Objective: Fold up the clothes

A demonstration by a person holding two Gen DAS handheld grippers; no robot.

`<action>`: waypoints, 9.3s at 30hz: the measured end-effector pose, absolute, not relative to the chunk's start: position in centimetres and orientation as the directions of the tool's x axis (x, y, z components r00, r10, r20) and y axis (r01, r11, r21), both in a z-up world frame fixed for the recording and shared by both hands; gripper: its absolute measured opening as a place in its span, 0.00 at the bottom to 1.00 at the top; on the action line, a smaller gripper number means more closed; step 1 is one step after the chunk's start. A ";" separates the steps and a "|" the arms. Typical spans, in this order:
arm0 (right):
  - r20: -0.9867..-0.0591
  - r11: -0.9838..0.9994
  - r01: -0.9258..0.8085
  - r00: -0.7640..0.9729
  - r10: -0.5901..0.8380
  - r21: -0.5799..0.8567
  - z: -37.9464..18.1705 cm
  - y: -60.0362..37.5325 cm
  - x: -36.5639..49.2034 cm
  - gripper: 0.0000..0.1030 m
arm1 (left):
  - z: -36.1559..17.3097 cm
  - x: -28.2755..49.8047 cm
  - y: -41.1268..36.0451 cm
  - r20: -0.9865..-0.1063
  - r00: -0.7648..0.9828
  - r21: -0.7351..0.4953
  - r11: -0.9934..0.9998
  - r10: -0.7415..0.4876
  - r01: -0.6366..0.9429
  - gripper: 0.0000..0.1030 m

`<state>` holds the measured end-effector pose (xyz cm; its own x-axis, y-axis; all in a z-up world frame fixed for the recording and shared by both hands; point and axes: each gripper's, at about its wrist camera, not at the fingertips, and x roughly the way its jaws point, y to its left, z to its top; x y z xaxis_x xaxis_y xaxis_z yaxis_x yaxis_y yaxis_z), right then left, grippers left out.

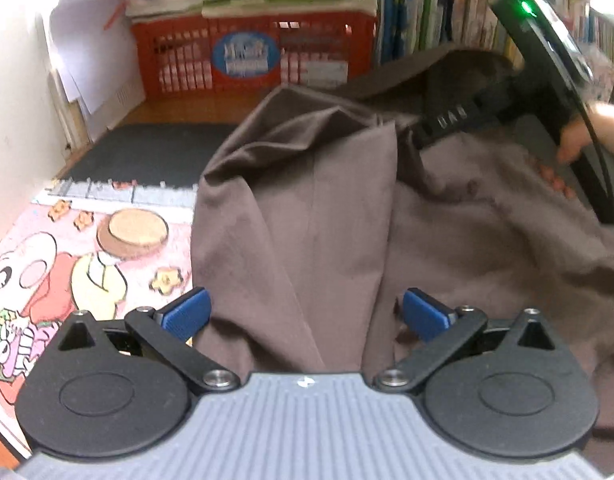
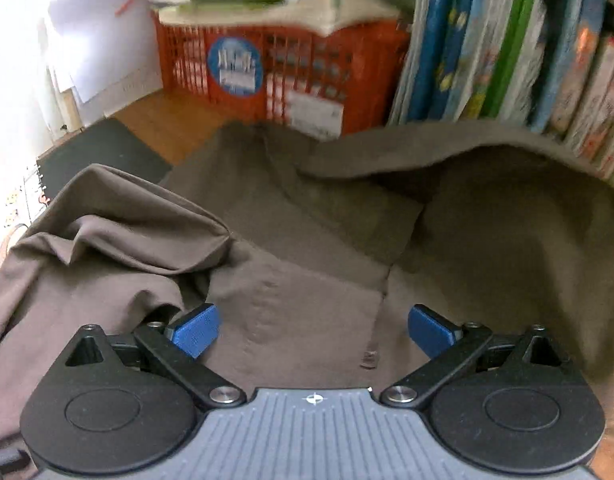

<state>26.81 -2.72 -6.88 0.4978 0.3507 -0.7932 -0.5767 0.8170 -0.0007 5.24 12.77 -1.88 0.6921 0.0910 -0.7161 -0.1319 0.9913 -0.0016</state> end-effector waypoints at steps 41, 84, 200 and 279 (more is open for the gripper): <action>-0.686 0.961 -0.274 0.695 0.215 0.024 0.0 -29.0 -0.8 0.31 | 6.7 -1.5 10.6 -0.622 0.777 -0.148 0.989 -0.095 0.002 1.00; -0.705 0.375 -0.899 0.112 0.700 0.229 1.8 -5.8 -1.1 0.10 | 5.2 -2.8 16.7 -0.644 0.763 -0.056 0.990 0.066 -0.133 1.00; -0.561 0.732 -0.651 0.689 0.458 -0.203 3.3 -24.4 -1.1 0.81 | 6.2 -4.5 8.0 -0.791 0.518 0.042 0.816 -0.325 0.576 0.15; -0.638 0.860 -0.444 0.592 0.492 0.251 -0.9 -23.8 -2.0 0.88 | 2.6 -1.2 4.8 -0.704 0.627 -0.097 0.921 -0.332 0.379 0.76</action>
